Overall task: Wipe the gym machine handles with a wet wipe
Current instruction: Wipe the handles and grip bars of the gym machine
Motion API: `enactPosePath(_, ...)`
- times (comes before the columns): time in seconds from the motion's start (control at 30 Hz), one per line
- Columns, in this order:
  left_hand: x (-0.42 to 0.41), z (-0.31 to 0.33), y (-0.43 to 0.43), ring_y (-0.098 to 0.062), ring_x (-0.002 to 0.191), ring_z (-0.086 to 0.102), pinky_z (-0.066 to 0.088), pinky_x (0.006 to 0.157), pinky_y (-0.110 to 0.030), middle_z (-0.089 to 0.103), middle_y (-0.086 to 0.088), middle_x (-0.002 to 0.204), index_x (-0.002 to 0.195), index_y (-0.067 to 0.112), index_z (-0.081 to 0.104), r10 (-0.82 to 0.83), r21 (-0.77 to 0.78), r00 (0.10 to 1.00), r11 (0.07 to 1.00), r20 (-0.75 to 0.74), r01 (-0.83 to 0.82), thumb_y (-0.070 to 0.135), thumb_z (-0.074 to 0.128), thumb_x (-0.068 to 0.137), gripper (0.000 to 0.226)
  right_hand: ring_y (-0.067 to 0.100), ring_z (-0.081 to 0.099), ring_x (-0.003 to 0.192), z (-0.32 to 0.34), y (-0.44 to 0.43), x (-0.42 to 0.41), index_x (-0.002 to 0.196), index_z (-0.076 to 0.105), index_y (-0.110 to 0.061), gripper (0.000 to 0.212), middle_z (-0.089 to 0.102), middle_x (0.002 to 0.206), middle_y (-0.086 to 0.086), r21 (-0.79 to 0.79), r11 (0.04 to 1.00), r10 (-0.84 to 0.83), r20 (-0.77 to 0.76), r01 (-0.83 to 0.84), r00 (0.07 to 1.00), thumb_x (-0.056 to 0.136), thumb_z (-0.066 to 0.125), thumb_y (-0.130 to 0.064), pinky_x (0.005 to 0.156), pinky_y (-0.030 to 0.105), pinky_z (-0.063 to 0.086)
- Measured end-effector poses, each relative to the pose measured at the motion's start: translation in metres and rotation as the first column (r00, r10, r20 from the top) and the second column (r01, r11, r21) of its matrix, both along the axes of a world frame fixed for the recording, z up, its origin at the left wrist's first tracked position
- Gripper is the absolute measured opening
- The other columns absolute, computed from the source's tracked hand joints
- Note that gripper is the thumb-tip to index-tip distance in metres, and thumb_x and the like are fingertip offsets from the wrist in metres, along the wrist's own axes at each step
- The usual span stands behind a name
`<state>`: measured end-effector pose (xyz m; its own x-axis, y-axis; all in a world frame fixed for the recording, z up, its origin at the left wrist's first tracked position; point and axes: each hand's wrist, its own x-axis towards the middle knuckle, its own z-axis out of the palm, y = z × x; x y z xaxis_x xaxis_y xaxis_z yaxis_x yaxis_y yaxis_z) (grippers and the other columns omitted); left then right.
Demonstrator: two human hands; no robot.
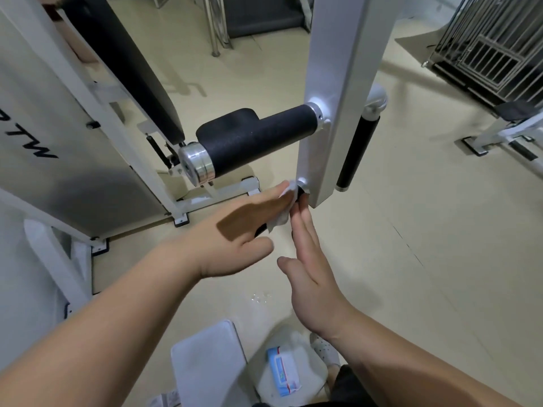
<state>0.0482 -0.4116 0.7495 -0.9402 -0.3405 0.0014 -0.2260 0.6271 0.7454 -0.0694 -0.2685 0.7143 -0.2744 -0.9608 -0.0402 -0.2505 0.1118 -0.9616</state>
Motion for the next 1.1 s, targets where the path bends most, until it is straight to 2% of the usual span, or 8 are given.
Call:
enactPosePath(0.17, 0.042, -0.005, 0.011, -0.017, 0.096, 0.054, 0.052, 0.085, -0.039, 0.056, 0.008, 0.114, 0.157, 0.025, 0.031, 0.058, -0.09, 0.998, 0.994, -0.024, -0.06, 0.019, 0.047, 0.08, 0.079, -0.011, -0.015, 0.151, -0.006, 0.01, 0.003, 0.162, -0.001, -0.029, 0.086, -0.015, 0.167, -0.027, 0.001, 0.998, 0.064, -0.032, -0.064, 0.997, 0.089, 0.039, -0.009, 0.118, 0.005, -0.003)
enactPosePath(0.27, 0.015, 0.002, 0.006, -0.011, 0.124, 0.05, 0.045, 0.106, -0.031, 0.049, 0.002, 0.148, 0.16, 0.017, 0.024, -0.013, -0.317, 0.997, 0.948, 0.082, 0.039, 0.03, 0.037, 0.078, 0.084, -0.009, -0.013, 0.153, -0.005, 0.007, -0.001, 0.162, 0.0, -0.026, 0.086, -0.012, 0.169, -0.021, -0.014, 0.999, 0.044, -0.038, -0.045, 0.998, 0.088, 0.04, -0.008, 0.12, 0.007, -0.002)
enactPosePath(0.37, -0.014, 0.003, 0.002, -0.008, 0.152, 0.022, 0.018, 0.119, -0.011, 0.018, -0.001, 0.169, 0.16, 0.011, 0.02, -0.013, -0.466, 0.988, 0.881, 0.153, 0.083, 0.036, 0.031, 0.074, 0.091, -0.01, -0.009, 0.153, -0.001, 0.001, -0.012, 0.162, 0.003, -0.025, 0.085, -0.007, 0.169, -0.02, -0.023, 0.999, 0.028, -0.011, -0.029, 1.0, 0.087, 0.038, -0.008, 0.12, 0.007, 0.0)
enactPosePath(0.47, 0.002, 0.001, 0.008, -0.014, 0.149, 0.032, 0.032, 0.119, -0.023, 0.024, 0.0, 0.167, 0.161, 0.015, 0.014, 0.049, -0.472, 0.985, 0.881, 0.165, 0.035, 0.034, 0.036, 0.075, 0.091, -0.016, -0.008, 0.149, 0.0, 0.002, -0.021, 0.162, 0.005, -0.029, 0.082, -0.006, 0.167, -0.024, 0.013, 0.999, 0.053, 0.01, -0.053, 0.999, 0.088, 0.036, -0.013, 0.118, 0.003, 0.001)
enactPosePath(0.57, 0.037, -0.002, 0.023, -0.027, 0.128, 0.055, 0.055, 0.098, -0.034, 0.046, -0.005, 0.152, 0.161, 0.013, 0.018, 0.131, -0.553, 0.98, 0.833, 0.151, -0.026, 0.031, 0.042, 0.077, 0.088, -0.016, -0.011, 0.149, -0.004, 0.005, -0.021, 0.159, 0.002, -0.036, 0.08, -0.011, 0.168, -0.023, 0.037, 0.992, 0.124, -0.037, -0.123, 0.992, 0.089, 0.036, -0.016, 0.117, 0.002, 0.0)
enactPosePath(0.73, 0.034, -0.004, 0.039, -0.031, 0.14, 0.044, 0.058, 0.092, -0.042, 0.022, -0.008, 0.166, 0.159, 0.01, 0.015, 0.298, -0.641, 0.909, 0.766, 0.293, -0.045, 0.031, 0.049, 0.076, 0.092, -0.013, -0.012, 0.15, -0.01, 0.0, -0.022, 0.163, 0.002, -0.029, 0.083, -0.014, 0.169, -0.019, 0.043, 0.983, 0.183, -0.12, -0.179, 0.976, 0.088, 0.037, -0.014, 0.114, 0.0, 0.0)
enactPosePath(0.9, -0.018, -0.004, 0.042, -0.033, 0.146, 0.032, 0.043, 0.112, -0.043, 0.022, -0.017, 0.163, 0.157, 0.001, 0.019, 0.423, -0.728, 0.855, 0.681, 0.3, -0.082, 0.03, 0.059, 0.077, 0.094, -0.018, -0.008, 0.149, -0.003, -0.013, -0.043, 0.163, 0.008, -0.029, 0.08, -0.008, 0.168, -0.025, 0.049, 0.978, 0.203, -0.007, -0.203, 0.979, 0.089, 0.035, -0.016, 0.117, 0.002, 0.002)
enactPosePath(1.1, -0.02, -0.03, 0.062, -0.041, 0.149, 0.024, 0.012, 0.125, -0.049, 0.019, -0.021, 0.164, 0.158, 0.002, 0.019, 0.696, -0.821, 0.662, 0.53, 0.277, -0.213, 0.032, 0.064, 0.074, 0.1, -0.025, -0.003, 0.143, 0.001, -0.023, -0.071, 0.162, 0.013, -0.031, 0.069, 0.0, 0.166, -0.025, 0.129, 0.943, 0.315, -0.035, -0.308, 0.948, 0.103, 0.038, -0.006, 0.112, -0.001, 0.003)
